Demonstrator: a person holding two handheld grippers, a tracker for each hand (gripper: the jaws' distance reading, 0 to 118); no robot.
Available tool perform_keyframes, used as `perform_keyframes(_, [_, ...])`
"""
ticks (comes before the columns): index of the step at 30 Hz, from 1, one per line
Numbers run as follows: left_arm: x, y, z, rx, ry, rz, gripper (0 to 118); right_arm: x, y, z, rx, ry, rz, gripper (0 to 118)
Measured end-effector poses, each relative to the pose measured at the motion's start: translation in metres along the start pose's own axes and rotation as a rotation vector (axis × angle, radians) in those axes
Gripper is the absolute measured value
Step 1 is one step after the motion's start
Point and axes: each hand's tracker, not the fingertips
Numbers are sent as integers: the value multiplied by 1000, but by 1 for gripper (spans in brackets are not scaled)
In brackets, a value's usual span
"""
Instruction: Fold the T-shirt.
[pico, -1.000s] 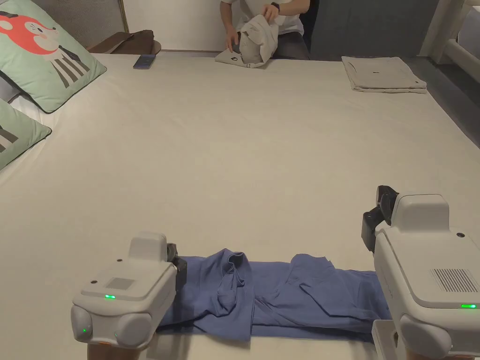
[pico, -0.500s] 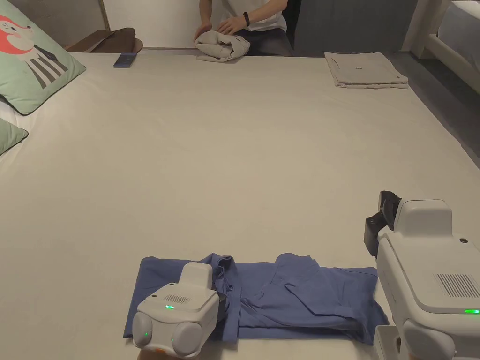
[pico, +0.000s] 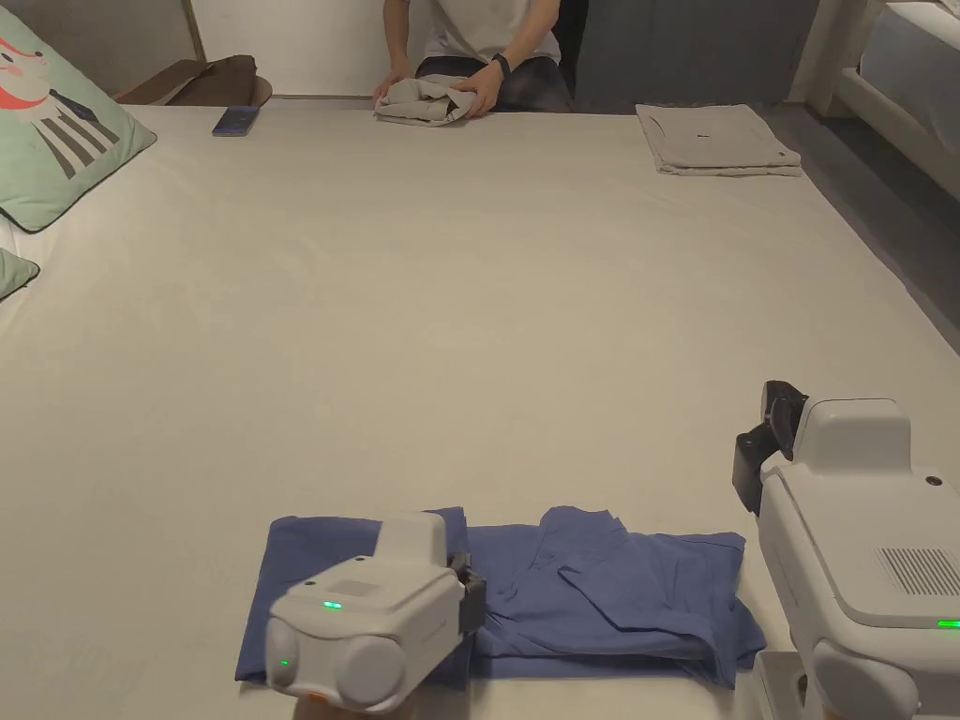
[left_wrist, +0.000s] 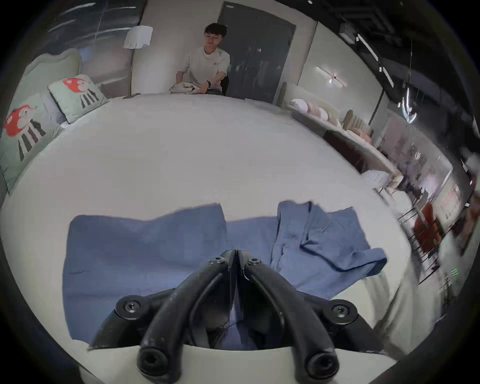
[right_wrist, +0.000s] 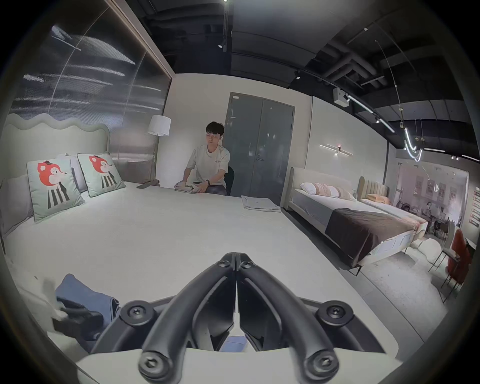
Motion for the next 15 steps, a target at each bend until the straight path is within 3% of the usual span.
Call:
perform_keyframes(4, [-44,22,39,20,-79,85,0,-5,3,-1,6,13,2,0])
perform_keyframes(11, [-155,29,74,-25,-248,424,0,-18,5,-3,10,34,4,0])
perform_keyframes(15, [-187,19,77,-16,-175,451,0,-26,4,-4,4,43,12,0])
